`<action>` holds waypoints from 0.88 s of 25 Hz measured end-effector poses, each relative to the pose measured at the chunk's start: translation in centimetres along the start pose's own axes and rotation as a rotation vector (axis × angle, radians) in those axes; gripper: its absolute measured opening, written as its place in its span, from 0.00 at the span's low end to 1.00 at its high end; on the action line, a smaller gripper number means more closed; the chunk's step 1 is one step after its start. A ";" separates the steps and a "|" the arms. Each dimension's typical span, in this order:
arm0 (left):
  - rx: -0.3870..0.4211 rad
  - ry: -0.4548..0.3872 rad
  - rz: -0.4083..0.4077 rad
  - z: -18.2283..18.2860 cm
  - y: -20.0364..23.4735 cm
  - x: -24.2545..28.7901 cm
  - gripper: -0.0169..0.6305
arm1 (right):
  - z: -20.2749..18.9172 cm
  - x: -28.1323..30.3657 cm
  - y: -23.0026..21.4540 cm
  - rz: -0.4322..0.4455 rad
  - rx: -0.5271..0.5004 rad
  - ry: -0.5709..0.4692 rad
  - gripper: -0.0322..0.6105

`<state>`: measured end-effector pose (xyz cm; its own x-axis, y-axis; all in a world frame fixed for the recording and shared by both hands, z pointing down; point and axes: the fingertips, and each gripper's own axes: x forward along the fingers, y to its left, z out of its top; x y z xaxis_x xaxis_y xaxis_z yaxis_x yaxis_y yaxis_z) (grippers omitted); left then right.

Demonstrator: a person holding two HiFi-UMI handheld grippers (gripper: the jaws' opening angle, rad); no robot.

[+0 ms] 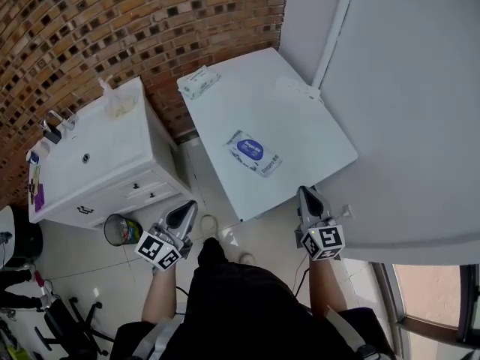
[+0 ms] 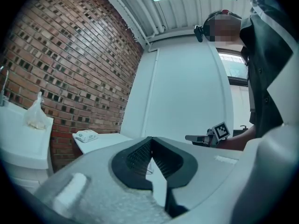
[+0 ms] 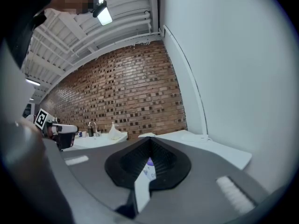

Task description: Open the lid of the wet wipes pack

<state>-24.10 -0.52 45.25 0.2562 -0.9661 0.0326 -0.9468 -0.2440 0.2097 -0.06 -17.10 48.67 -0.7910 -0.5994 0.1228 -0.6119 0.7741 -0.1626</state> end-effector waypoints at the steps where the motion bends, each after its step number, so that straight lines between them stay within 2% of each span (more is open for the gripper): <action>1: -0.001 0.000 -0.016 0.1 0.4 0.7 0.03 | 0.1 0.1 -0.3 -0.016 -0.005 0.006 0.06; 11: -0.014 0.005 -0.219 2.1 7.1 9.3 0.03 | 1.0 5.6 -2.0 -0.161 -0.061 0.024 0.06; 16: -0.017 0.024 -0.288 2.5 10.9 12.7 0.03 | 1.2 8.9 -2.8 -0.235 -0.085 0.020 0.06; 22: -0.049 0.070 -0.386 1.8 13.7 15.9 0.03 | -0.3 12.4 -2.5 -0.271 -0.086 0.075 0.06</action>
<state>-33.38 -19.37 46.90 0.6059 -0.7955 0.0081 -0.7682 -0.5824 0.2660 -8.38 -26.39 50.90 -0.5948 -0.7724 0.2228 -0.7962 0.6042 -0.0310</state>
